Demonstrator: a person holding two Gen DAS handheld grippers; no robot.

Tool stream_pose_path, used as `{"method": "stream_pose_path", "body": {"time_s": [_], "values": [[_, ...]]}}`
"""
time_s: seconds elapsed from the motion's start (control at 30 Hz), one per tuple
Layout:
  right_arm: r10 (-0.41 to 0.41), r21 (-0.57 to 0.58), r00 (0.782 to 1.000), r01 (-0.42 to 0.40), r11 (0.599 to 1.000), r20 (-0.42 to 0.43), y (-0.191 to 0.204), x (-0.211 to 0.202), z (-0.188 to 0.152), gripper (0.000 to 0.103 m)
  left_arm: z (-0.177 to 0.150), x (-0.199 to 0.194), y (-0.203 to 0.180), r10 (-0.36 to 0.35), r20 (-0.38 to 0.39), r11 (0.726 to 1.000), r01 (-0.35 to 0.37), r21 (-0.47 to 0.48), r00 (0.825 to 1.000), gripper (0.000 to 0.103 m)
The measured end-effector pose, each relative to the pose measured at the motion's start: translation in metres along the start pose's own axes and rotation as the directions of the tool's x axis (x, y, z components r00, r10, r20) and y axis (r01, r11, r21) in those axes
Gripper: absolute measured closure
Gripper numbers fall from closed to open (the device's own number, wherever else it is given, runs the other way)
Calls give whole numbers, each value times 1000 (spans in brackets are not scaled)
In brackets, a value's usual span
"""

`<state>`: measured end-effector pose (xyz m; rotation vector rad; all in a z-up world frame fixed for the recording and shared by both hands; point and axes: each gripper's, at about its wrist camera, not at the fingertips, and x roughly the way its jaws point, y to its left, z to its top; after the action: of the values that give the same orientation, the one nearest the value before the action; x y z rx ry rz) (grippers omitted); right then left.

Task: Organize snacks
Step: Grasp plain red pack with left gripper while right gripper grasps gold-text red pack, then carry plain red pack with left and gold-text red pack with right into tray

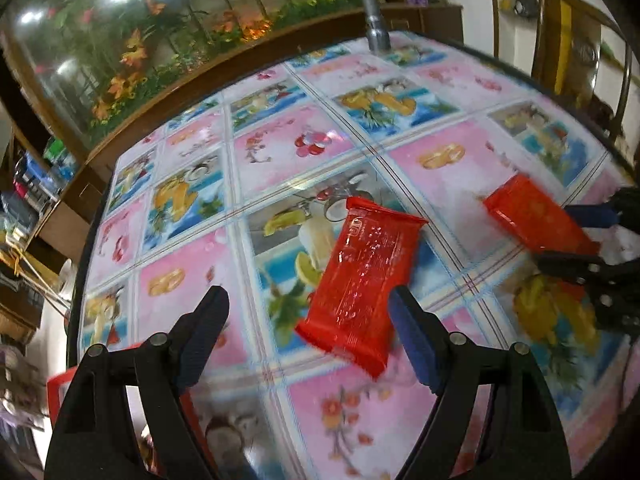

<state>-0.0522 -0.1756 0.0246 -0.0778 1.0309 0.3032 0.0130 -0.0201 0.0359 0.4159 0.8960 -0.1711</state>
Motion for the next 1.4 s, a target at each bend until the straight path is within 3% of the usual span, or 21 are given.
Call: {"method": "stream_pose_path", "body": {"time_s": [0.17,0.3,0.53,0.6,0.77,1.07,1.17,1.27,1.4], "values": [[24,-5,1000,-24,1000,-8,0,5,5,42,7,18,-13,-38,-37,996,41,79,999,21],[44,-11,999,-44,999,-11,-2,6,6,40,12,32,-13,-82,-83,993,88,78,993,21],[13,-45,1000,-14,999,-21,6,9,8,38,12,41,3,-201,-81,979,197,-51,976,21],[-23,-72,999,21,997,-23,12,11,9,38,10,43,8,-258,-78,963,250,-102,963,33],[-53,-91,998,50,995,-32,22,14,12,46,4,34,2,-259,-54,961,252,-113,964,55],[-55,-63,998,53,997,-34,31,10,6,52,-27,7,-4,-271,-9,951,266,-156,963,58],[-11,-33,999,10,999,-30,31,7,3,52,-39,-3,1,-293,5,937,288,-197,956,59],[95,30,995,-94,995,-35,26,3,2,52,-49,-16,3,-310,28,926,308,-217,950,59],[281,135,959,-275,952,-34,22,4,-2,52,-65,-28,7,-333,50,908,334,-253,942,59]]}}
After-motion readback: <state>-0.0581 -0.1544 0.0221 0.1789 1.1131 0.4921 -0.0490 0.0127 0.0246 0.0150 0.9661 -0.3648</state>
